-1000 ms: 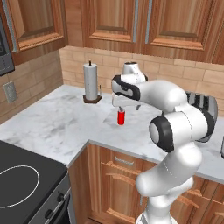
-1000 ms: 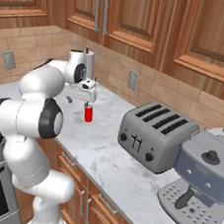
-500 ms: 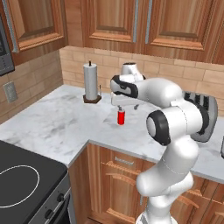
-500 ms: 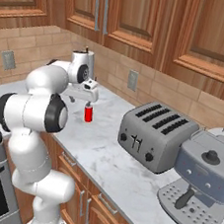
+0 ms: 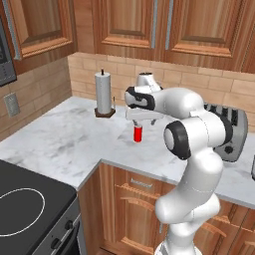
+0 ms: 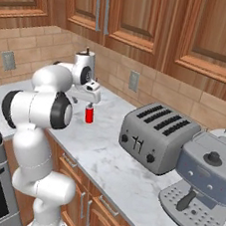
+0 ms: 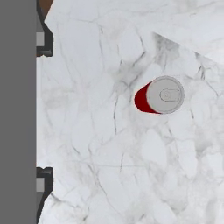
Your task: Four empty soda cans are scattered around the kitchen. Gather all the cans and cluster them next to the stove for recycling.
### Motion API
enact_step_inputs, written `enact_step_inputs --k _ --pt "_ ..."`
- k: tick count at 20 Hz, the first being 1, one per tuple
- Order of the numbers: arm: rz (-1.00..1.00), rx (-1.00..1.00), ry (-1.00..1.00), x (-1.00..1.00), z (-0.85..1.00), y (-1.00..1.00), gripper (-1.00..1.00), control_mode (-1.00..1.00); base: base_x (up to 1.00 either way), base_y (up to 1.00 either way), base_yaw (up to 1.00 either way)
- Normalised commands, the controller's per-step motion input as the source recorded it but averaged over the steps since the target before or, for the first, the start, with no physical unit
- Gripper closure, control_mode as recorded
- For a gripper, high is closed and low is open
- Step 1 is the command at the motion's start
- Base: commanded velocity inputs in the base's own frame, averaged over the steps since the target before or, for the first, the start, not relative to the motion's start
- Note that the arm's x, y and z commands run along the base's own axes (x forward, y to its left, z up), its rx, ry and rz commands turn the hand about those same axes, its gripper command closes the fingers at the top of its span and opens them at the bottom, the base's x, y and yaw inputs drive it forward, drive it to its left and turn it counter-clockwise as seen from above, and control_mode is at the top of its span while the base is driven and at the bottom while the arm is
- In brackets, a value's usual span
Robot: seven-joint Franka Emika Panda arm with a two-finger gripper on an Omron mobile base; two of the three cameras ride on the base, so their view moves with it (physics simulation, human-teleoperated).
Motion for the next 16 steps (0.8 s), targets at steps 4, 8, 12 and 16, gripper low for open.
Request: enact_step_inputs --k 4,8,12,16 --pt "-0.02 0.0 0.0 0.21 -0.15 0.0 -1.0 -1.0 0.0 0.0 0.0" --pt "-0.02 0.0 0.0 0.22 -0.16 0.0 -1.0 -1.0 0.0 0.0 0.0" --pt "-0.02 0.0 0.0 0.22 -0.12 0.0 -1.0 -1.0 0.0 0.0 0.0" --pt "-0.02 0.0 0.0 0.17 -0.1 0.0 -1.0 -1.0 0.0 0.0 0.0"
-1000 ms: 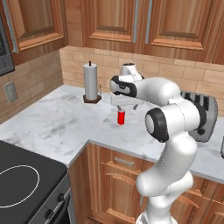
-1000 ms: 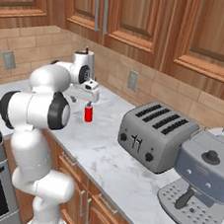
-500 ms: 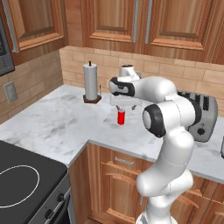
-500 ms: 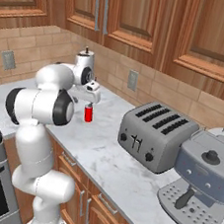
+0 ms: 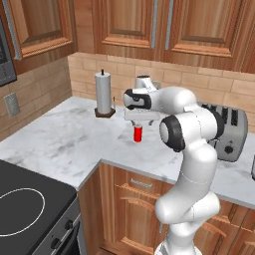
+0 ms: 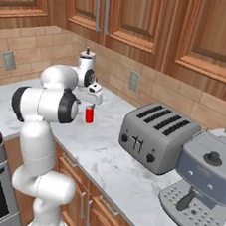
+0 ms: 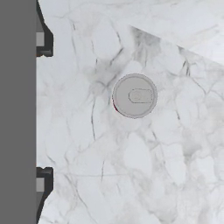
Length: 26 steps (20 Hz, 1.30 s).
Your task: Four empty soda cans are scattered around the kitchen. Gather all the cans and cluster them next to the stove for recycling.
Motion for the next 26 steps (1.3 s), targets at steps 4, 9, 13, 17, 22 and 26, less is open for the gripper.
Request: enact_step_inputs --k 4,9,13,17,22,26 --pt "-0.02 0.0 0.01 0.13 -0.11 0.0 -1.0 -1.0 0.0 0.0 0.0" --pt "-0.01 0.0 0.0 0.12 -0.1 0.0 -1.0 -1.0 0.0 0.0 0.0" --pt "-0.01 0.0 0.0 0.1 -0.12 0.0 -1.0 -1.0 0.0 0.0 0.0" --pt "-0.01 0.01 0.0 0.11 -0.11 0.0 -1.0 -1.0 0.0 0.0 0.0" --pt "-0.01 0.0 0.0 0.14 -0.09 0.0 -1.0 -1.0 0.0 0.0 0.0" --pt "-0.01 0.0 0.0 0.15 -0.09 0.0 -1.0 -1.0 0.0 0.0 0.0"
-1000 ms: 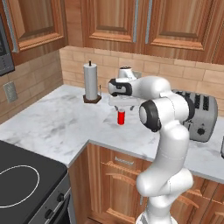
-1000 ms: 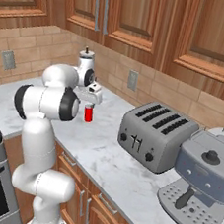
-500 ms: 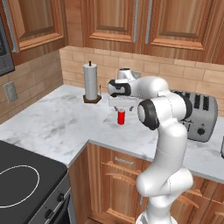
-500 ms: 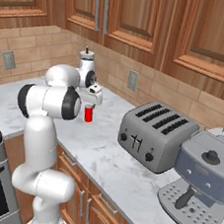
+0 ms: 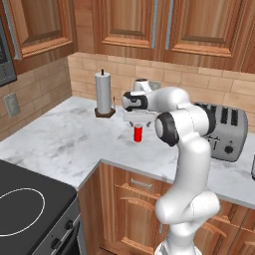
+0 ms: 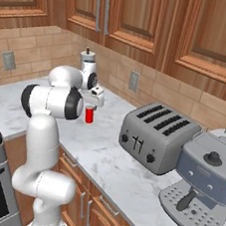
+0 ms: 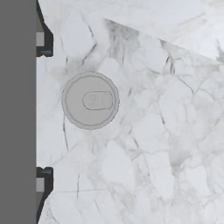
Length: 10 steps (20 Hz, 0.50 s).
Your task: Four empty soda cans are scattered around the kitchen. Gather all the cans and cluster them next to the stove for recycling.
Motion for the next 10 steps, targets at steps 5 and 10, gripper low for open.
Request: enact_step_inputs --k 5,10 --pt "-0.01 0.0 0.0 0.14 -0.09 0.0 -1.0 -1.0 0.0 0.0 0.0" --pt "-0.01 0.0 0.0 0.13 -0.07 0.0 -1.0 -1.0 0.0 0.0 0.0"
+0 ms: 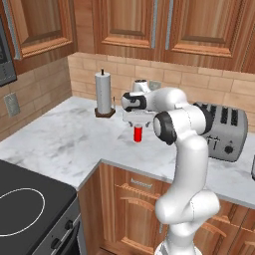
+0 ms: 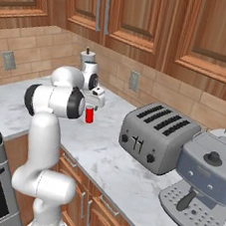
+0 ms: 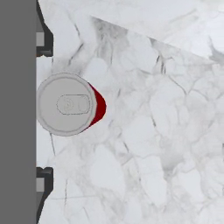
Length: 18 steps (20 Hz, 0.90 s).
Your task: Four empty soda cans are scattered around the kitchen. Gather all the cans and cluster them next to the stove for recycling.
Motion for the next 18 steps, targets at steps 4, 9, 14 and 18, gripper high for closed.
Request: enact_step_inputs --k 4,9,14,18 --pt "-0.01 0.0 0.0 0.13 -0.06 0.0 -1.0 -1.0 0.0 0.0 0.0" --pt "-0.01 0.0 0.03 0.05 -0.11 0.0 -1.0 -1.0 0.0 0.0 0.0" --pt "-0.01 0.0 0.03 0.0 -0.16 0.0 -1.0 -1.0 0.0 0.0 0.0" --pt "-0.01 0.0 0.02 0.0 -0.12 0.0 -1.0 -1.0 0.0 0.0 0.0"
